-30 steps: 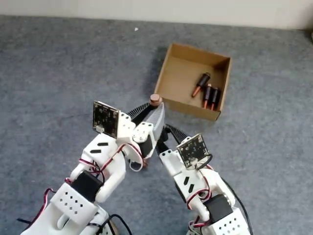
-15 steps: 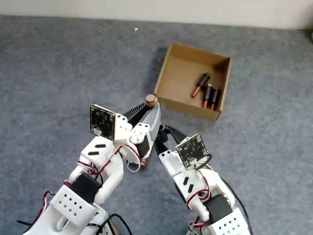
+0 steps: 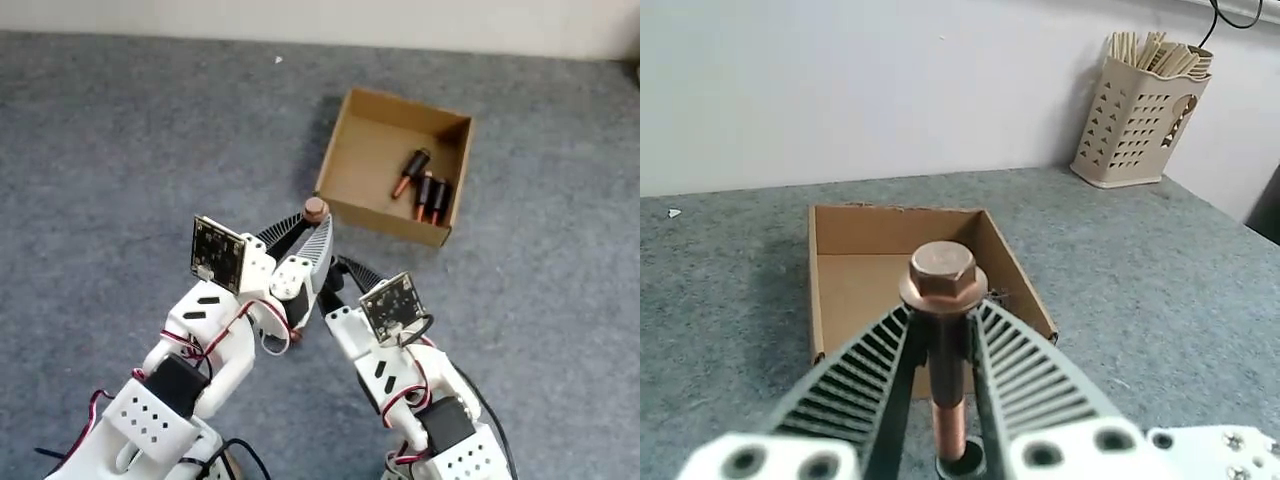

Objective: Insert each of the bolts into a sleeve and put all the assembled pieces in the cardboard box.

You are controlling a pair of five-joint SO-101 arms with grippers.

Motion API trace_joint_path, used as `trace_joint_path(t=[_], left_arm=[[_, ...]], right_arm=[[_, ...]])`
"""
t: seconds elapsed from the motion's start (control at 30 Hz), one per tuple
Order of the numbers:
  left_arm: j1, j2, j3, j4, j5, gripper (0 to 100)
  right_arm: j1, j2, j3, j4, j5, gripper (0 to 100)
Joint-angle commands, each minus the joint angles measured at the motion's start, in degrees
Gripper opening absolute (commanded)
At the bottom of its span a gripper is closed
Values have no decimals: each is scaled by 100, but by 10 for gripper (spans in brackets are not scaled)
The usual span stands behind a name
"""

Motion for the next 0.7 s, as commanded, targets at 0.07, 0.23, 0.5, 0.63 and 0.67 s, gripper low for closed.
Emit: trace_joint_path(t=[0.07, 0.23, 0.5, 0.63, 0.67], left_arm=[[338, 31, -22, 88, -88, 5], [382, 22, -242, 651, -88, 5], [435, 31, -655, 1820, -97, 75], [347, 31, -866, 2462, -79, 247], [251, 31, -963, 2620, -79, 264]], right_arm=[[207, -136, 541, -224, 35, 4], [207, -136, 541, -224, 35, 4], [207, -136, 541, -224, 26, 4], [207, -136, 541, -207, 18, 4], [215, -136, 541, -207, 18, 4]])
